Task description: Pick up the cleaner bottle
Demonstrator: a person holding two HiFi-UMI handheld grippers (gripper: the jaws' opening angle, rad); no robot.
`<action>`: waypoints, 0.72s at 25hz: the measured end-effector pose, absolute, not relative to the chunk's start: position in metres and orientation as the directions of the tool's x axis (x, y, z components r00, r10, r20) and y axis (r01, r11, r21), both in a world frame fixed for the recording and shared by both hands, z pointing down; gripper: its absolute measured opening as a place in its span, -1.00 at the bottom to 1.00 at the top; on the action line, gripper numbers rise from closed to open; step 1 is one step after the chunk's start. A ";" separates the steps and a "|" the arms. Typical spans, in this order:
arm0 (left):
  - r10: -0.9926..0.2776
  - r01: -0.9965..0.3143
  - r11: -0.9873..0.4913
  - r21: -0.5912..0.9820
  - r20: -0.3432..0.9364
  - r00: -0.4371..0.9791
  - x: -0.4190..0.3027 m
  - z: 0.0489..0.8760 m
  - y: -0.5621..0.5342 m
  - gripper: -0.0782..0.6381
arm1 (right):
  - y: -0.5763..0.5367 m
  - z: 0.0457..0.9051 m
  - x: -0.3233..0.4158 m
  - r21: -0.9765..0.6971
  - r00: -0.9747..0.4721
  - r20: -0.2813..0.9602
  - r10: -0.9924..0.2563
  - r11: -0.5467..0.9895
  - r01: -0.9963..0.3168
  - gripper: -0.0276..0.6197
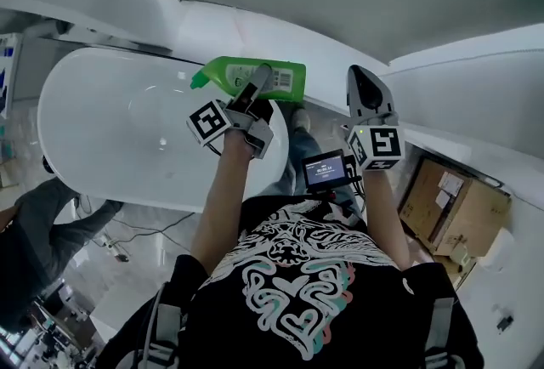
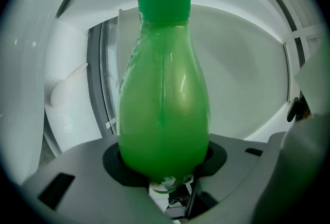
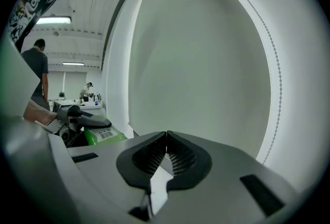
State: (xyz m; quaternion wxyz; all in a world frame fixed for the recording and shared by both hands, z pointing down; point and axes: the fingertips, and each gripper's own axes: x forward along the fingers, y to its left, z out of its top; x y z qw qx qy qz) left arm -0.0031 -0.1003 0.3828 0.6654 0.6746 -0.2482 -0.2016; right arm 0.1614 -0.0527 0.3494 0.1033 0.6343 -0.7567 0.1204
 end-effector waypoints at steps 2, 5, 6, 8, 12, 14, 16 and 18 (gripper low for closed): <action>-0.596 -0.096 0.011 0.995 0.083 0.798 -0.005 0.381 -0.097 -0.22 | -0.050 0.349 0.162 -0.053 -0.164 0.307 -0.937 0.155 -0.986 -0.83; -0.585 -0.098 0.002 0.995 0.081 0.807 -0.001 0.373 -0.092 -0.22 | -0.046 0.348 0.166 -0.065 -0.148 0.300 -0.942 0.135 -0.989 -0.83; -0.583 -0.102 -0.001 0.995 0.083 0.809 0.000 0.371 -0.091 -0.22 | -0.045 0.346 0.167 -0.069 -0.144 0.294 -0.945 0.130 -0.989 -0.83; -0.580 -0.103 -0.004 0.995 0.082 0.811 0.000 0.366 -0.089 -0.22 | -0.043 0.340 0.168 -0.074 -0.136 0.279 -0.951 0.120 -0.990 -0.83; -0.579 -0.085 -0.016 0.996 0.060 0.813 0.001 0.348 -0.087 -0.22 | -0.041 0.326 0.164 -0.091 -0.129 0.246 -0.961 0.109 -0.990 -0.83; -0.575 -0.131 -0.014 0.991 0.099 0.812 -0.003 0.350 -0.085 -0.22 | -0.039 0.320 0.162 -0.095 -0.128 0.235 -0.964 0.108 -0.990 -0.83; -0.571 -0.127 -0.021 0.992 0.093 0.816 -0.002 0.343 -0.082 -0.22 | -0.035 0.314 0.163 -0.100 -0.123 0.221 -0.968 0.103 -0.990 -0.83; -0.574 -0.127 -0.023 0.992 0.091 0.814 -0.002 0.337 -0.081 -0.22 | -0.033 0.309 0.166 -0.104 -0.118 0.204 -0.972 0.098 -0.990 -0.83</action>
